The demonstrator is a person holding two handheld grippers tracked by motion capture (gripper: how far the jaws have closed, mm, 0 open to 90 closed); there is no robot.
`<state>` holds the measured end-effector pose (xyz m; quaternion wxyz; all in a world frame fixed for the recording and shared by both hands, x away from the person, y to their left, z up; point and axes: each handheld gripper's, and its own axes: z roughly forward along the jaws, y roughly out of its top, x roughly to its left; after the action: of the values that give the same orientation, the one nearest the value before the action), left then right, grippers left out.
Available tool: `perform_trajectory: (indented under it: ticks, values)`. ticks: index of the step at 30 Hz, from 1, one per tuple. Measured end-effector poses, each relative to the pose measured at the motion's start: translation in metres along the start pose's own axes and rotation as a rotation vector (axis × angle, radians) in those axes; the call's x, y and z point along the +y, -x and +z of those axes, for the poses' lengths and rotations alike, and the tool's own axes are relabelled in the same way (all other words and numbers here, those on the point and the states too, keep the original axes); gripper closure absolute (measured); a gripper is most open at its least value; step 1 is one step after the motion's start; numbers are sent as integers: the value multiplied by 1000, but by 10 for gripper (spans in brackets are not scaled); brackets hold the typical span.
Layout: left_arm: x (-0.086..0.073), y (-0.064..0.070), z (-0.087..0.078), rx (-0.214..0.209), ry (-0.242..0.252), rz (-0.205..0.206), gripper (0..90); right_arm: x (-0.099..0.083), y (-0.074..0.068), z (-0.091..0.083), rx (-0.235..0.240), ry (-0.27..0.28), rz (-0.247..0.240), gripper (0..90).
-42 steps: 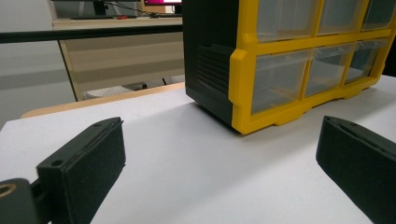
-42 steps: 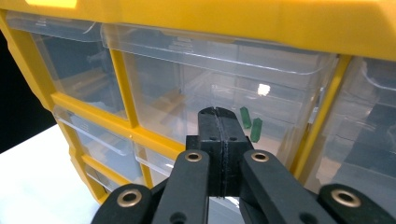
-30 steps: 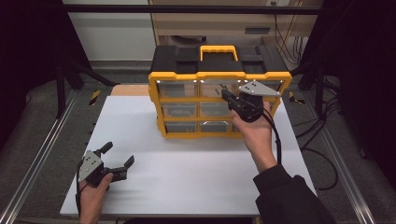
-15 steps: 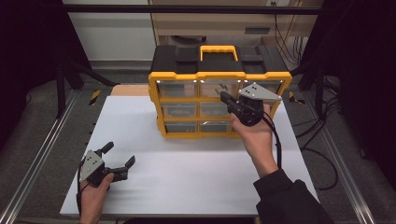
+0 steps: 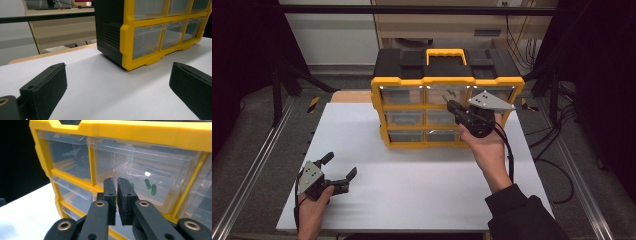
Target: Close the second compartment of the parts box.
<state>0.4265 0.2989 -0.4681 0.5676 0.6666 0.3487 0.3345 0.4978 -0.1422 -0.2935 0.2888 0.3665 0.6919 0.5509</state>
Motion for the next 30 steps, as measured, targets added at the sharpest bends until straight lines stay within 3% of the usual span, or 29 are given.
perform_trajectory:
  ticks: [8,17,30]
  values:
    - [0,0,-1,0,5,-6,11,-3,-2,-6,-9,22,2,705]
    - [0,1,0,-2,-2,0,11,-10,-4,-10,16,17,-3,514]
    - [0,1,-1,1,-4,0,11,-16,-11,-12,34,-7,-25,360]
